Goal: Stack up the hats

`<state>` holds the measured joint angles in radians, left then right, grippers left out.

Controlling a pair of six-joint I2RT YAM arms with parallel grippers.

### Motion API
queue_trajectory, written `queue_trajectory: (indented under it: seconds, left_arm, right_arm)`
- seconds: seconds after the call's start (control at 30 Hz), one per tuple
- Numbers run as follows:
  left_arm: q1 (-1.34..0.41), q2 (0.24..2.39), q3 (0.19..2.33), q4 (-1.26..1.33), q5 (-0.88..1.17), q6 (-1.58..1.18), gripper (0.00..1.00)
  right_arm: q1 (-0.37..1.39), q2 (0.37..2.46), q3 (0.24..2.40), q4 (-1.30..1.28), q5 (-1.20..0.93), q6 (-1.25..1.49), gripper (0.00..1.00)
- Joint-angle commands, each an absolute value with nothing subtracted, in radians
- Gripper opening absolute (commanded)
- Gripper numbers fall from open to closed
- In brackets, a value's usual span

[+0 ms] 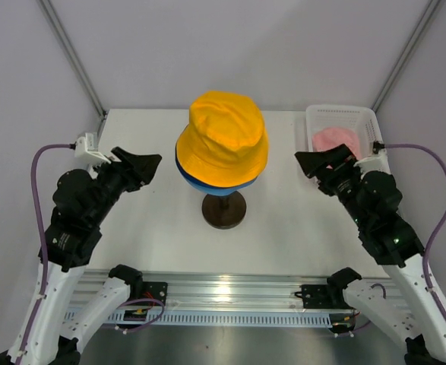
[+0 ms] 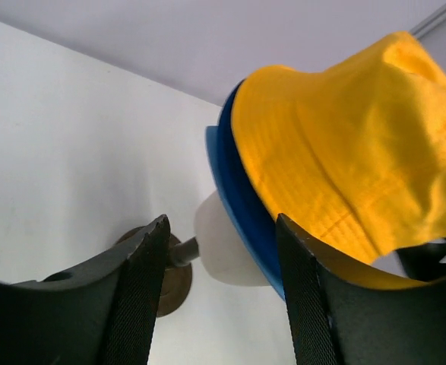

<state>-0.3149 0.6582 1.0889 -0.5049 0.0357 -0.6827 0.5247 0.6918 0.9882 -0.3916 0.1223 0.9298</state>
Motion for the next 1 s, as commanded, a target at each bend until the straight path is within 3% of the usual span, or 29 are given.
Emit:
queue_trajectory:
  seconds: [0.0, 0.17, 0.2, 0.33, 0.53, 0.97]
  left_arm:
    - [-0.302, 0.695, 1.094, -0.537, -0.034, -0.646, 0.67]
    - [-0.221, 0.718, 1.057, -0.503, 0.089, -0.64, 0.71]
    - [-0.207, 0.719, 1.058, -0.502, 0.103, -0.64, 0.71]
    - [-0.163, 0.733, 1.042, -0.497, 0.126, -0.606, 0.72]
    - [-0.126, 0.772, 1.008, -0.48, 0.143, -0.575, 0.72]
    - [-0.091, 0.831, 0.991, -0.433, 0.182, -0.502, 0.72]
  right_arm:
    - [0.387, 0.764, 1.063, -0.595, 0.199, 0.694, 0.99]
    - [0.042, 0.996, 1.091, -0.537, -0.145, 0.575, 0.99]
    - [-0.076, 1.032, 1.091, -0.493, -0.185, 0.571, 1.0]
    - [-0.227, 1.208, 1.109, -0.394, -0.218, 0.525, 0.98]
    - [-0.288, 1.521, 1.221, -0.348, -0.183, 0.447, 0.81]
    - [-0.265, 1.793, 1.333, -0.259, -0.006, 0.371, 0.7]
